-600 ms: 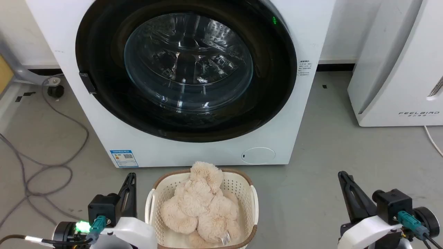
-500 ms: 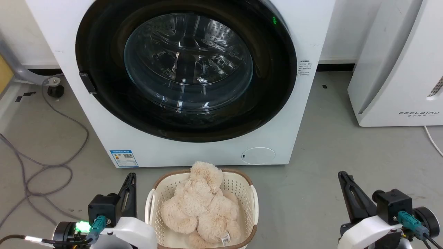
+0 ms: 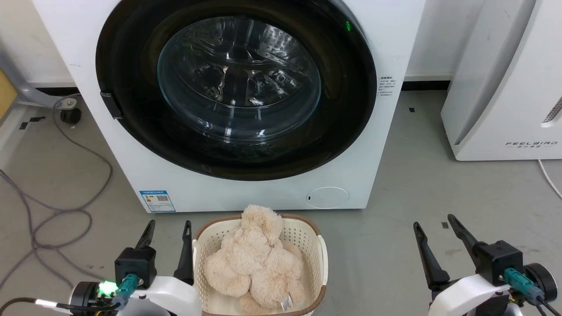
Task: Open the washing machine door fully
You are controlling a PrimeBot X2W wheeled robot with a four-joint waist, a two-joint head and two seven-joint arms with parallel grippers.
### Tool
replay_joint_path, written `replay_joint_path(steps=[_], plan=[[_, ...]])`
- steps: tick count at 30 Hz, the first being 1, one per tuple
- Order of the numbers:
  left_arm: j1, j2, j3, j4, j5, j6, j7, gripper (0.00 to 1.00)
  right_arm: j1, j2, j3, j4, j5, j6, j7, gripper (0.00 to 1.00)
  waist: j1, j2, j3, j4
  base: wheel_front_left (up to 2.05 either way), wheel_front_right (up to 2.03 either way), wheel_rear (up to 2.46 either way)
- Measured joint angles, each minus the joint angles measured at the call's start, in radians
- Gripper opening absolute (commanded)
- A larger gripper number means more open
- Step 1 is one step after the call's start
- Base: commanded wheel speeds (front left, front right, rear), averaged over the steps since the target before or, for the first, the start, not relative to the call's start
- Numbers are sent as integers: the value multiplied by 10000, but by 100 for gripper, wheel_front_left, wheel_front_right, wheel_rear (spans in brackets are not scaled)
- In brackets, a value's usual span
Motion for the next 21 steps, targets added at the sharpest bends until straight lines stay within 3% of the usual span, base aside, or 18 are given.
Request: replay_joint_path(steps=[5,6,7,21], plan=[[-1,-2,-102,105,-12,2,-98,100,3,0,-12,81,75,0,-88,98,0,0,-2,-11,0,0,0],[-1,-2,-115,138,-38,2,-104,100,4,0,-19,96,86,0,-92,22,0,0,-3,-13,0,0,0],[-2,-4,-136,192,-94,2,-165,100,6,0,-25,136,92,0,-105,0,0,0,-4,-16,0,0,0],[-14,-4,-395,491,-282,6,-443,100,12,0,-63,313,332,0,-408,0,0,0,-8,-29,0,0,0]])
